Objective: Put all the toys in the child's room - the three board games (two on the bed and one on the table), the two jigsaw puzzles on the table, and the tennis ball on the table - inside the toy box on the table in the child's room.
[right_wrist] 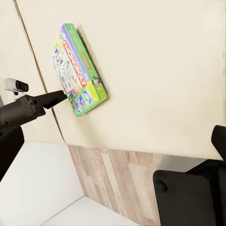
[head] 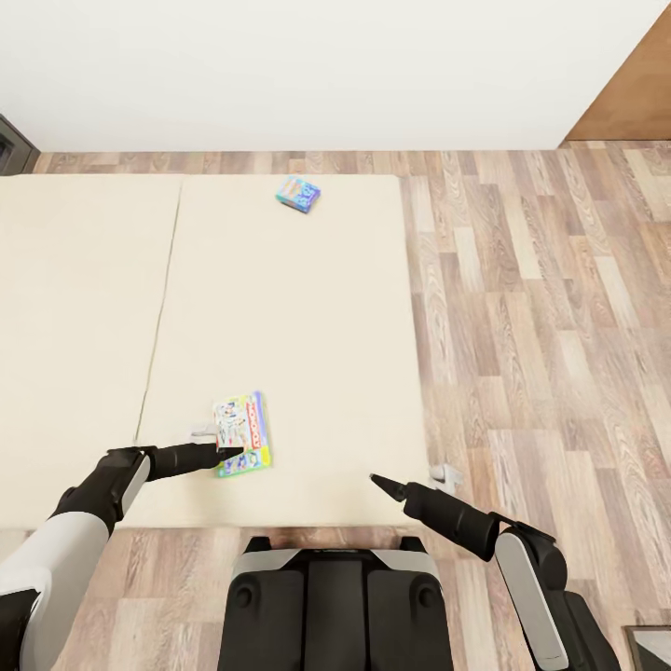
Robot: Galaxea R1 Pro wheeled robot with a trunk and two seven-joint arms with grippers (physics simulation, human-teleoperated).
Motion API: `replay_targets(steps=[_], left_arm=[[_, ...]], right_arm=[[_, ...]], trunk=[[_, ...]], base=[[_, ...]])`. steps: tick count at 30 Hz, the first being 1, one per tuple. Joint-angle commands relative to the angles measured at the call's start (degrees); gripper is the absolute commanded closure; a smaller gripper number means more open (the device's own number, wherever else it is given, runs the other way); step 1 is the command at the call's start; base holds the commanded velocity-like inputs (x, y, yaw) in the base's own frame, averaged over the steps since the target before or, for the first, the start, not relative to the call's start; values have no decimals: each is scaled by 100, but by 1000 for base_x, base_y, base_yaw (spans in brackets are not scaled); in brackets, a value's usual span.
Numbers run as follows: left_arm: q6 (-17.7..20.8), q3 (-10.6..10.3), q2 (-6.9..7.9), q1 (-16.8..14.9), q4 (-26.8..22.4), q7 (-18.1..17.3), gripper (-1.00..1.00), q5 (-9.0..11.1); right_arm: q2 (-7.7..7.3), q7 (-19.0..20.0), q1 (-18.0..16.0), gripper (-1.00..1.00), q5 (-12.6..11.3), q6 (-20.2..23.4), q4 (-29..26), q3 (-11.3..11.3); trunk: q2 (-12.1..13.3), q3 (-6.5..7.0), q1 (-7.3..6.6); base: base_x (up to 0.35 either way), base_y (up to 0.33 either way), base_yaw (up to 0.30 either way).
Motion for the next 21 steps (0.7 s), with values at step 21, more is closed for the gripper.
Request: replay_targets(steps=[21], left_arm=[[46,38,3,-2,-7,-39,-100,-35]], right_arm=[[6,31,-4,-100,12,20,121,-18]], trunk=[[-9,-6,3]], base=[[-1,-20,0]])
